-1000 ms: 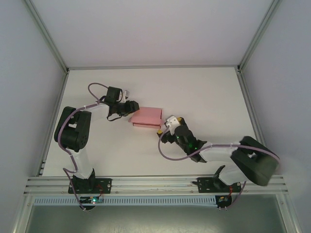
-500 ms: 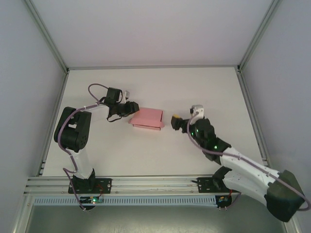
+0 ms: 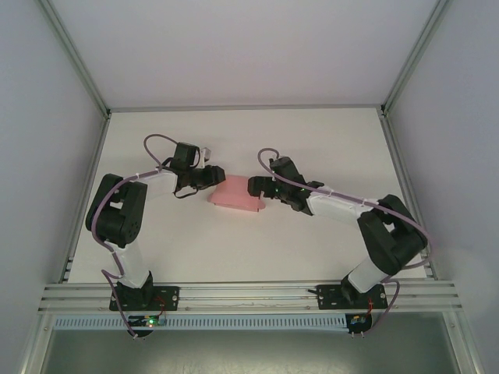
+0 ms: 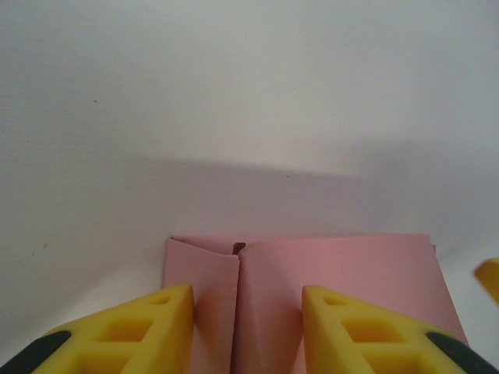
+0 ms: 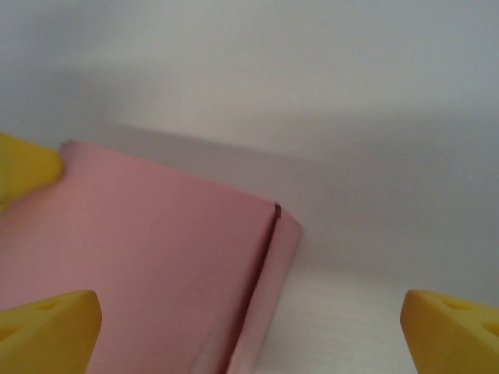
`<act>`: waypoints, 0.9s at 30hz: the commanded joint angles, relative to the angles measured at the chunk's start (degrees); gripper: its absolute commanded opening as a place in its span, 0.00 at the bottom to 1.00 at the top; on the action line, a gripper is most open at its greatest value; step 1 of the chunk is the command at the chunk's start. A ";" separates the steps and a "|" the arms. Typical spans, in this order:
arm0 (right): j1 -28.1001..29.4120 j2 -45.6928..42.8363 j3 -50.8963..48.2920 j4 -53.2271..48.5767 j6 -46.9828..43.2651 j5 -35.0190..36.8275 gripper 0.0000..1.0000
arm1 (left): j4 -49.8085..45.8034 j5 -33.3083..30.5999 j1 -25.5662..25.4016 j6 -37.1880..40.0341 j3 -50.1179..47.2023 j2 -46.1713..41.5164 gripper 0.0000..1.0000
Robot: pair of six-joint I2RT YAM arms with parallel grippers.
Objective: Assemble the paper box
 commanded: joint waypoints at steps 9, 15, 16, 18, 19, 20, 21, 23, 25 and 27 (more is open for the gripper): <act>-3.83 7.21 -5.46 13.28 8.36 -12.25 0.89 | -6.24 -2.05 -1.12 2.30 -2.30 -0.09 0.40; -5.16 8.64 -8.74 16.10 9.57 -14.06 0.74 | -3.81 1.35 -1.21 1.70 -3.71 0.39 0.39; -5.25 8.82 -9.22 16.10 9.74 -13.89 0.73 | -3.76 1.69 -1.25 1.64 -3.65 0.49 0.39; -5.38 9.16 -10.10 16.66 9.90 -13.46 0.67 | -3.38 2.34 -1.27 1.40 -3.72 0.74 0.36; -5.50 9.29 -10.43 16.88 10.02 -13.28 0.65 | -3.30 2.81 -1.29 1.29 -3.64 0.82 0.35; -5.59 9.37 -10.66 17.12 10.20 -13.11 0.62 | -3.13 3.34 -1.34 1.12 -3.62 0.85 0.35; -5.60 9.57 -10.84 17.32 10.07 -13.07 0.58 | -2.97 3.70 -1.41 0.95 -3.63 0.78 0.35; -5.68 9.85 -10.84 17.37 10.02 -12.91 0.53 | -2.70 3.69 -1.65 0.78 -3.53 0.59 0.34; -5.78 10.09 -10.54 17.30 9.72 -13.10 0.49 | -2.99 3.56 -1.91 0.85 -3.14 0.40 0.34; -5.73 10.22 -10.23 17.33 9.20 -13.50 0.44 | -3.29 3.42 -2.10 0.77 -2.44 0.32 0.33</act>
